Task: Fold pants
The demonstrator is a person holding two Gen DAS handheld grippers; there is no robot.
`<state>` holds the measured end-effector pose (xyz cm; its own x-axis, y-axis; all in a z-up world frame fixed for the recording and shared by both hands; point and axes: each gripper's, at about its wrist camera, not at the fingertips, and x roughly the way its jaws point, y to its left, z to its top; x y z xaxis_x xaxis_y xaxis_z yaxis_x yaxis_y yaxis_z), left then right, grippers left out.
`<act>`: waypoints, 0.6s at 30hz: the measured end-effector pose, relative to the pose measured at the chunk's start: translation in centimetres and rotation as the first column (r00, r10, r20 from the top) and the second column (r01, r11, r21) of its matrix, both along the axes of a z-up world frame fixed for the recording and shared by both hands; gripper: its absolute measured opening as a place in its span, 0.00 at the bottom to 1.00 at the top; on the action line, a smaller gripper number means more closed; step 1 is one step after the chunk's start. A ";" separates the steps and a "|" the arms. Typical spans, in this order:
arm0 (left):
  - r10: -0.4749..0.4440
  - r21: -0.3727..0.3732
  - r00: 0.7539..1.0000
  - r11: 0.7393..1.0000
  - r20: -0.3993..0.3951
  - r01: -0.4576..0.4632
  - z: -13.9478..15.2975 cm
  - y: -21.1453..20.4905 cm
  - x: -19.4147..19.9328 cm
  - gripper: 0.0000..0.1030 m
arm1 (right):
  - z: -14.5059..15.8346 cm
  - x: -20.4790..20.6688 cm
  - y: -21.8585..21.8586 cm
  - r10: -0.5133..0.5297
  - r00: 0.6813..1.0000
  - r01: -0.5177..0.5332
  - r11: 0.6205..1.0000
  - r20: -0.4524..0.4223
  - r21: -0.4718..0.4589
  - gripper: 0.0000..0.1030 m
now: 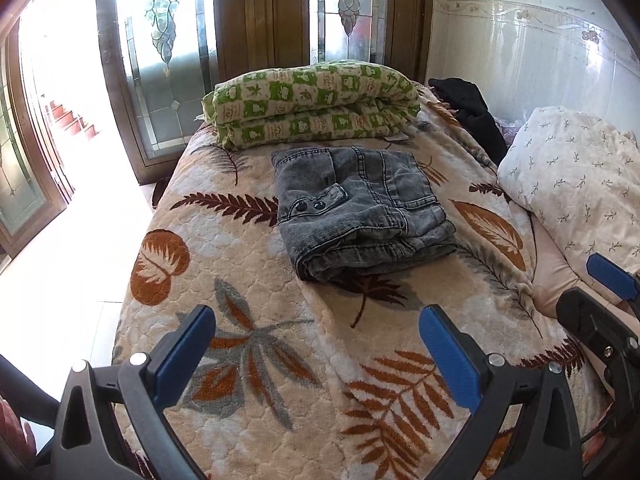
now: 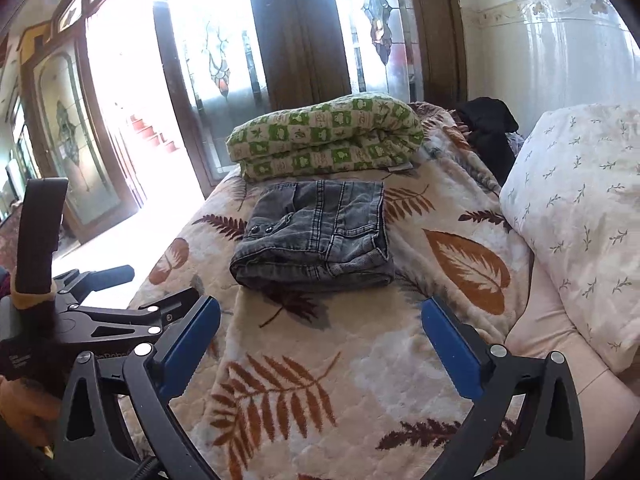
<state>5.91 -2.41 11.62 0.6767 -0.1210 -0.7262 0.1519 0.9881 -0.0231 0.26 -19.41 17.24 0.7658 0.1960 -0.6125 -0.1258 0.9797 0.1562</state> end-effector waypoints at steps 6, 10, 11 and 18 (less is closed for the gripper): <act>0.024 0.058 1.000 0.998 0.004 -0.024 -0.1 -0.3 0.0 1.00 | 0.2 -0.1 -0.3 -0.009 1.000 0.009 1.000 0.010 0.005 0.99; 0.021 0.058 1.000 0.998 0.005 -0.021 -0.1 -0.4 -0.1 1.00 | 0.2 -0.1 -0.3 -0.005 1.000 0.005 1.000 0.005 0.006 0.99; 0.021 0.052 1.000 0.998 0.001 -0.021 -0.1 -0.4 0.0 1.00 | 0.2 -0.1 -0.3 -0.004 1.000 0.004 1.000 0.004 0.006 0.99; 0.024 0.035 1.000 0.999 -0.008 -0.023 -0.1 -0.4 -0.1 1.00 | 0.2 -0.2 -0.4 -0.006 1.000 0.006 1.000 0.008 0.008 0.99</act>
